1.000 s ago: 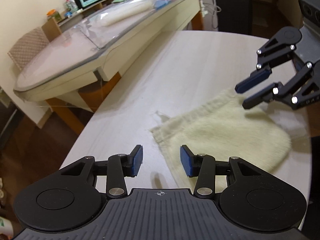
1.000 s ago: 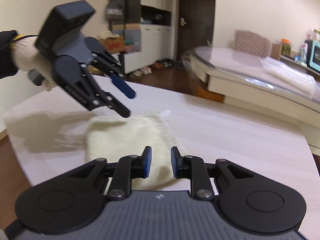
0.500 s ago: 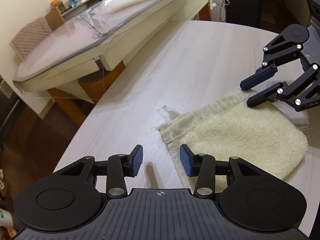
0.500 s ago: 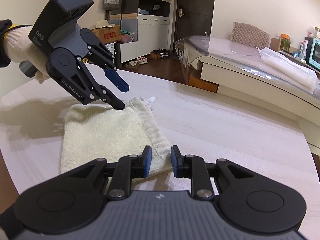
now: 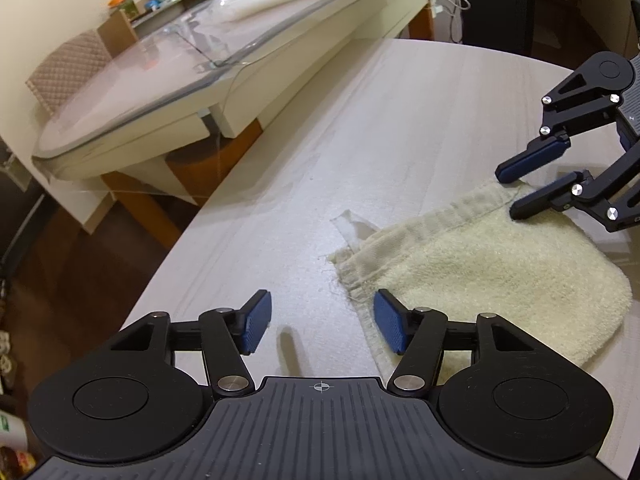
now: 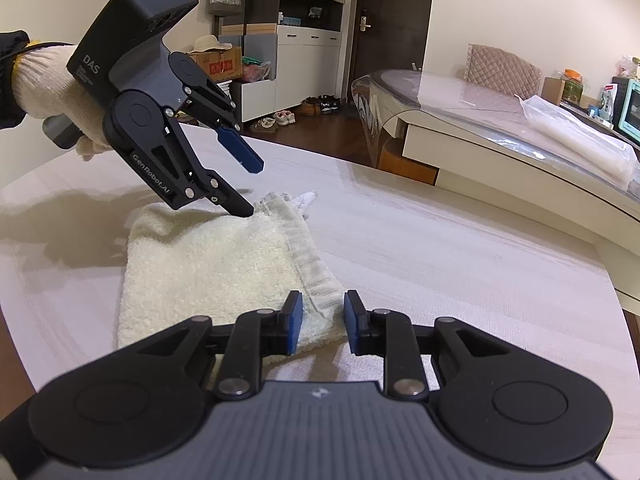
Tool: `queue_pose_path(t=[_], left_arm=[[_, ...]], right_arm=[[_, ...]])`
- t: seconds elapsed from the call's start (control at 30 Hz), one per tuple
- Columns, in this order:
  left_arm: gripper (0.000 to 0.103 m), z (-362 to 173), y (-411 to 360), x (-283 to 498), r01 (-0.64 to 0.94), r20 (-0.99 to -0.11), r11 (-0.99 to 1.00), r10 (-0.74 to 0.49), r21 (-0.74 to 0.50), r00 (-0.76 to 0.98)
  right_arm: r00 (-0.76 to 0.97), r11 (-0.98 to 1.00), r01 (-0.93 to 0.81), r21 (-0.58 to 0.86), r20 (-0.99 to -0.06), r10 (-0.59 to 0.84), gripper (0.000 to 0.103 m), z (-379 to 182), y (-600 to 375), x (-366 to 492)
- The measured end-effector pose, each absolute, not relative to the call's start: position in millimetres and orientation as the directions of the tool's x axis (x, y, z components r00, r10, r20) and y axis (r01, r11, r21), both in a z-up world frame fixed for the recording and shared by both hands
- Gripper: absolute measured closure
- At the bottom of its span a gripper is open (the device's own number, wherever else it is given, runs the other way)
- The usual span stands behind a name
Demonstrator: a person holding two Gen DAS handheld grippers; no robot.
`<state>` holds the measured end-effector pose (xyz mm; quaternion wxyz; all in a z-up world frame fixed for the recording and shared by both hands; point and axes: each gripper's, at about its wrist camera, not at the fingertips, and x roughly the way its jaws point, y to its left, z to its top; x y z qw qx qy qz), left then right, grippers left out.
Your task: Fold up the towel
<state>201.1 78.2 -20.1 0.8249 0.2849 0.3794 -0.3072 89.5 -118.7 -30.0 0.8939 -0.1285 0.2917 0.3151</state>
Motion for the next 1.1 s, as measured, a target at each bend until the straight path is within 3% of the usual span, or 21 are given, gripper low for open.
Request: queue_pose_path(t=[0.13, 0.33, 0.77, 0.9, 1.1], left_arm=[[0.047, -11, 82, 201, 0.705, -0.788, 0.683, -0.322, 0.19, 0.525], [0.047, -8, 72, 195, 0.734, -0.786, 0.662, -0.37, 0.15, 0.495], [0.042, -22, 64, 199, 0.736, -0.789, 0.656, -0.358, 0.167, 0.499], [0.05, -15, 68, 195, 0.739, -0.776, 0.661, -0.395, 0.132, 0.492], [0.05, -8, 60, 182, 0.784, -0.775, 0.613, -0.448, 0.097, 0.446]], right_arm=[[0.635, 0.776, -0.63, -0.016, -0.587, 0.503, 0.077, -27, -122, 87], [0.598, 0.74, -0.666, 0.089, -0.53, 0.601, 0.077, -14, -126, 64], [0.495, 0.667, -0.72, 0.191, -0.532, 0.687, 0.076, -12, -121, 11], [0.464, 0.672, -0.702, 0.236, -0.564, 0.683, 0.074, -21, -134, 8], [0.418, 0.639, -0.714, 0.286, -0.558, 0.717, 0.07, -25, -128, 22]])
